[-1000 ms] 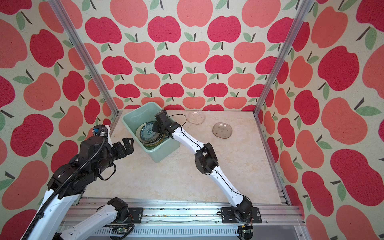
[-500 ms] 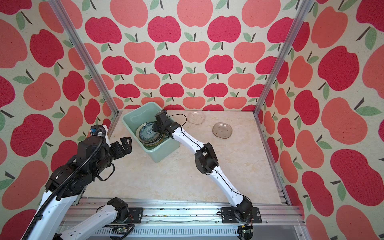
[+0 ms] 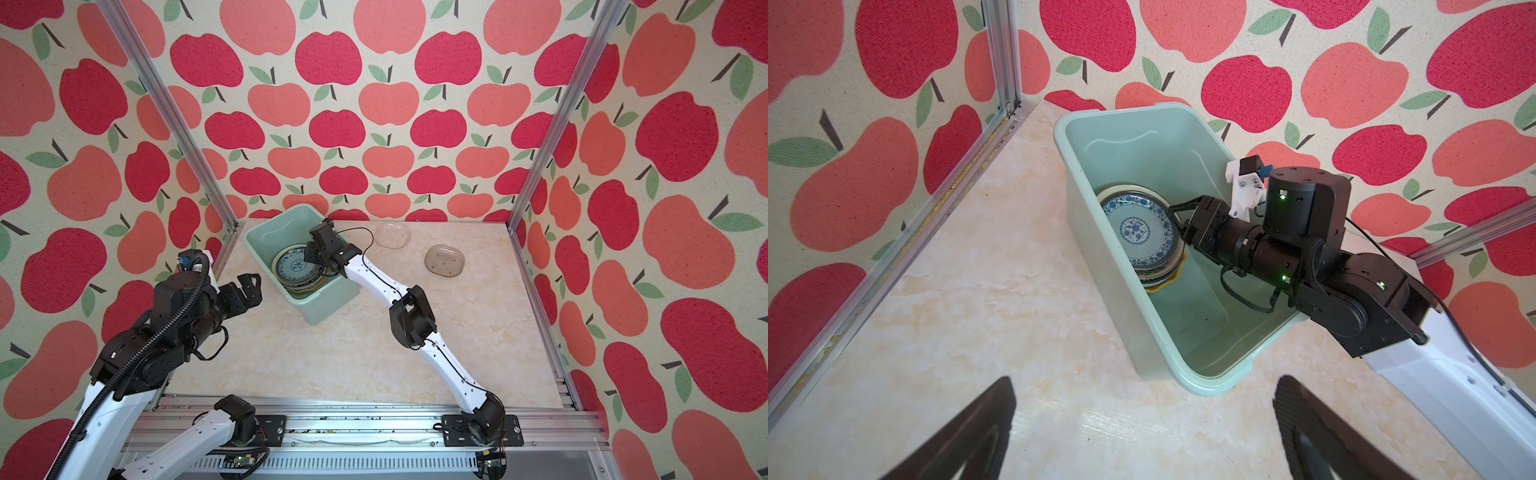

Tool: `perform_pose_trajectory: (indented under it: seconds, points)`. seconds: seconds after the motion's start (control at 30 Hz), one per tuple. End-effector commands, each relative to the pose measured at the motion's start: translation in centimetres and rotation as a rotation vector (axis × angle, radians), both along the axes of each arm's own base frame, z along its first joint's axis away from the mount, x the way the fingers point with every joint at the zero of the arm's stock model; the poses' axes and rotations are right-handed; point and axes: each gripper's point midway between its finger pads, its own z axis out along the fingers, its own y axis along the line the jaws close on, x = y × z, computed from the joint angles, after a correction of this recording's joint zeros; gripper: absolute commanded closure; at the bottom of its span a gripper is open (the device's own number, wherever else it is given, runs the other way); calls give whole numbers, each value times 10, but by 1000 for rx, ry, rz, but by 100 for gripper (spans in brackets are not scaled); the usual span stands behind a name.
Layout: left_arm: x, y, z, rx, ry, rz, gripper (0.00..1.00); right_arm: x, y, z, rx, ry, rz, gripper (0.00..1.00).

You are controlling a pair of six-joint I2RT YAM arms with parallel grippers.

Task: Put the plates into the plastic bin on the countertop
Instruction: 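Open the right gripper and lift it out of the bin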

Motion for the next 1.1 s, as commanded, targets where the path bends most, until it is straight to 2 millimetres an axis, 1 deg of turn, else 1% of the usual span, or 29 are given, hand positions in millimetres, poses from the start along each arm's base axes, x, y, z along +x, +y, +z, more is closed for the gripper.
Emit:
perform_pose_trajectory:
  seconds: [0.0, 0.13, 0.23, 0.33, 0.43, 0.53, 0.6, 0.63, 0.7, 0.77, 0.83, 0.9, 1.0, 1.07]
  points:
    - [-2, 2, 4, -3, -11, 1, 1, 9, -5, 14, -1, -52, -14, 46]
    - [-3, 3, 5, -8, -12, 2, 1, 9, -5, 21, 5, -64, -7, 46]
    - [-2, 3, 7, -11, -14, 1, 1, 8, -1, 37, 42, -85, 8, 45]
    - [-1, -1, 12, -22, -22, -15, 1, 6, 3, 70, 89, -138, 40, 45]
    - [3, -11, 19, -52, -29, -59, 1, -1, 3, 108, 121, -195, 80, 44]
    - [8, -28, 28, -105, -25, -134, 1, -13, -5, 152, 133, -263, 128, 43]
    - [12, -46, 34, -153, -6, -206, 1, -22, -14, 177, 137, -299, 169, 42]
    - [13, -53, 37, -176, 3, -238, 1, -28, -20, 190, 145, -314, 186, 42]
    - [17, -70, 43, -222, 32, -305, 1, -38, -36, 211, 159, -333, 221, 42]
    - [20, -82, 46, -256, 58, -346, 1, -45, -55, 227, 171, -339, 239, 42]
    - [22, -93, 47, -275, 82, -382, 1, -50, -78, 237, 179, -329, 249, 42]
    - [25, -103, 47, -270, 103, -412, 1, -54, -104, 241, 174, -312, 243, 42]
    - [33, -124, 45, -224, 128, -459, 1, -57, -152, 245, 166, -295, 205, 42]
    - [38, -142, 45, -178, 127, -493, 1, -57, -185, 238, 158, -267, 166, 42]
